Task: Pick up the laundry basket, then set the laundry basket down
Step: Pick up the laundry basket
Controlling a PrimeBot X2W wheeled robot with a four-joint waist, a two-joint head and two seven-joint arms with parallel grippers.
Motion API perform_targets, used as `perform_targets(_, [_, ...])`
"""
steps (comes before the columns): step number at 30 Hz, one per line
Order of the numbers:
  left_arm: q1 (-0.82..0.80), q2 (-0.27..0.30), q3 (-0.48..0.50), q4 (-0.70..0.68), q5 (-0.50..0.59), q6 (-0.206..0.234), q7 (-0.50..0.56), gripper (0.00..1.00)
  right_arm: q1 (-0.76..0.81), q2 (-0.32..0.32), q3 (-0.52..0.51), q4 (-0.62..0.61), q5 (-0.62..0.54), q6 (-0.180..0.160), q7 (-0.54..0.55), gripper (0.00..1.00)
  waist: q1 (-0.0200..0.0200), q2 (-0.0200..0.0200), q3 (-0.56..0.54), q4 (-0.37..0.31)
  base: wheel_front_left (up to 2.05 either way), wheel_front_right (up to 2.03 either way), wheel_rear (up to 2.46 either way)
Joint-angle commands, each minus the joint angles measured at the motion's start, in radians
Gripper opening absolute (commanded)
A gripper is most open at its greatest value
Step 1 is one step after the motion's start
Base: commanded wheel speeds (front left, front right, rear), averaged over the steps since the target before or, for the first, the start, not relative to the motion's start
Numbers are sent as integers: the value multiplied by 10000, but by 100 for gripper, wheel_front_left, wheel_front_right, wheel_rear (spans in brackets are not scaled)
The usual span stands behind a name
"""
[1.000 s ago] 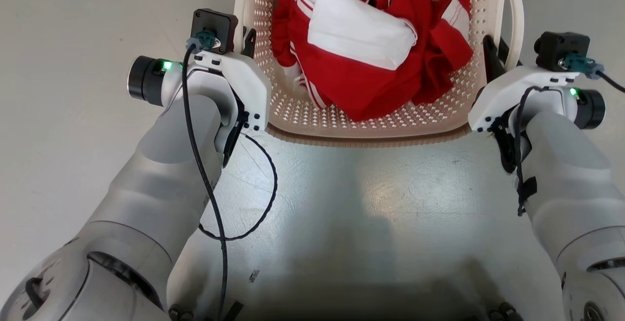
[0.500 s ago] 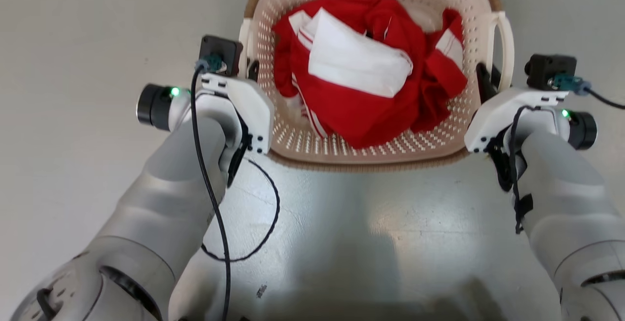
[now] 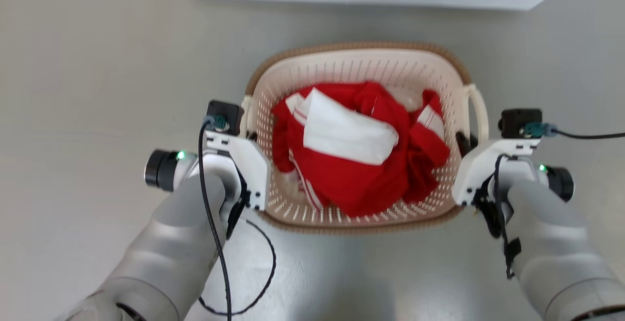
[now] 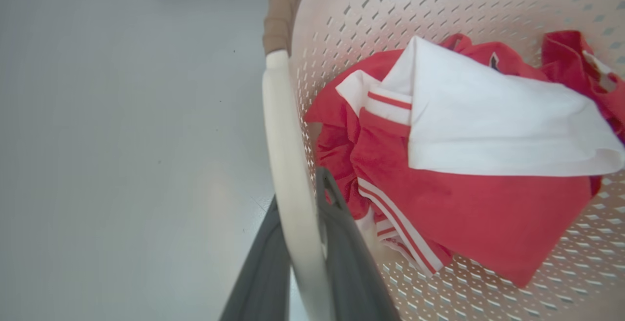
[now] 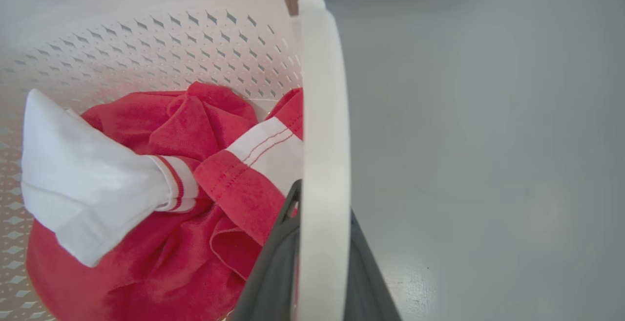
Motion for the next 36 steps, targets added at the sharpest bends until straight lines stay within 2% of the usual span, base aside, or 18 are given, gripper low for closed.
perform_targets(1, [178,150,46,-16,-31,-95,8,0,312,219,236,-151,102,-2,8,0,0,0,-638,-141,0,0,0])
perform_targets(14, [1765,150,-366,372,-490,-728,1052,0,1859,219,1772,-150,1603,-2,1234,0,0,0,-3782,-739,0,0,0])
perform_targets(24, [3358,150,-808,122,-796,-890,1547,0,3277,219,3339,-329,2993,-2,1867,0,0,0,-6161,-975,0,0,0])
perform_targets(36, [3543,150,-1285,-155,-876,-785,2118,0,3613,220,4337,-425,4075,-2,1939,0,0,0,-6901,-1002,0,0,0])
